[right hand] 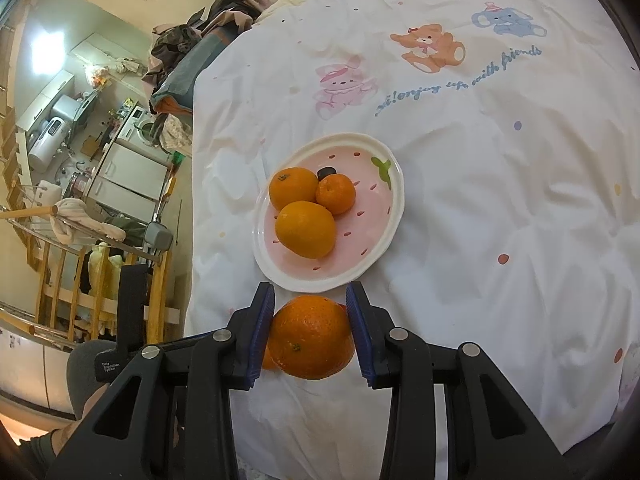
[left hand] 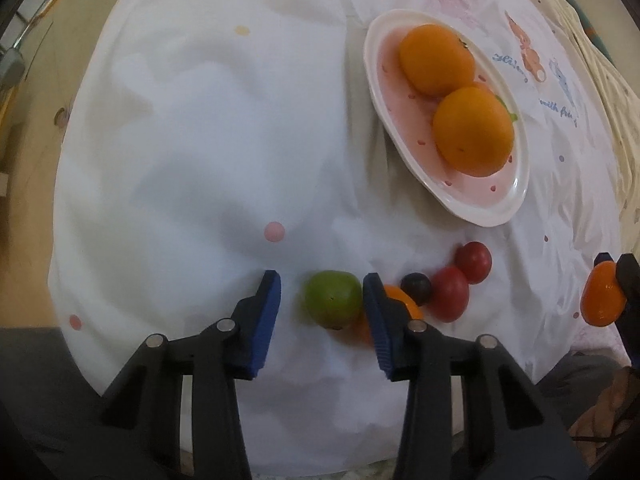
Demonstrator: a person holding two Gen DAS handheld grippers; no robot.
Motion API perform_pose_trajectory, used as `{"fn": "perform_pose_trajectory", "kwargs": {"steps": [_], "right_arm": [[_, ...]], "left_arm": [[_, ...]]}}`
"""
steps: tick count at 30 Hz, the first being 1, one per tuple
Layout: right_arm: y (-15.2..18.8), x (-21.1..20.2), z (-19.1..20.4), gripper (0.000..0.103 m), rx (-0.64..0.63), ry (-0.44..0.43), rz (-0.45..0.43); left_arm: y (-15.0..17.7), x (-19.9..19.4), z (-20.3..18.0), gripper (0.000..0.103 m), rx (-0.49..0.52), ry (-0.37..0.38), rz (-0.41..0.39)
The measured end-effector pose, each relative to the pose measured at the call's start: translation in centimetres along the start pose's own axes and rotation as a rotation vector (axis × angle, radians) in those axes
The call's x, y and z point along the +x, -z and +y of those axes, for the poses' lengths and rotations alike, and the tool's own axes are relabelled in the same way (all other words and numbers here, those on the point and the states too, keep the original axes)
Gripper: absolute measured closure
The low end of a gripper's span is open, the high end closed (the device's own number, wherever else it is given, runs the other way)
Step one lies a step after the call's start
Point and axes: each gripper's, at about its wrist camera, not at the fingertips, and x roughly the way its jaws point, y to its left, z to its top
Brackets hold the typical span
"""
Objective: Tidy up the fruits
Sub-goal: 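Grasp the lime with the left tool and carry both fruits over the plate, then open the left tool to drop the lime while the right tool releases the tangerine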
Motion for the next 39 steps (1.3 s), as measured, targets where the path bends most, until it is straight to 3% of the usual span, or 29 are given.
{"fn": "perform_pose_trajectory", "kwargs": {"steps": [2,3,4,9,19,22,27,39], "right_arm": [[0.0,0.0,0.0,0.064,0.002,0.0,-0.001],[0.0,0.0,0.0,0.064,0.002,0.0,-0.001],[0.0,0.0,-0.1,0.064,0.004,-0.001,-0.002],[0.0,-0.1,-0.2,0.064,0.011,-0.008,-0.001],[-0.5,-0.4,-0.4,0.064,0.028,-0.029,-0.005],[-1.7,-0.8,-0.1,0.064,0.031,-0.054,-0.013],[-4.8,-1.0,0.8,0.064,-0.005,-0.059,-0.039],[-10.7,3.5,-0.2,0.064,-0.037,-0.026,0.005]], "left_arm": [[0.2,0.0,0.4,0.068,-0.014,0.022,0.011],[0.1,0.1,0.4,0.079,-0.019,0.042,0.019],[0.1,0.1,0.4,0.08,-0.019,0.057,0.028],[0.2,-0.6,0.5,0.08,-0.023,0.083,0.009],[-0.4,-5.7,0.3,0.08,-0.003,0.114,-0.145],[-2.1,-7.4,-0.2,0.08,0.009,0.106,-0.202],[-4.7,-8.3,-1.6,0.08,0.039,0.087,-0.23],[-9.8,-5.2,-4.3,0.08,0.073,0.035,-0.201]]}}
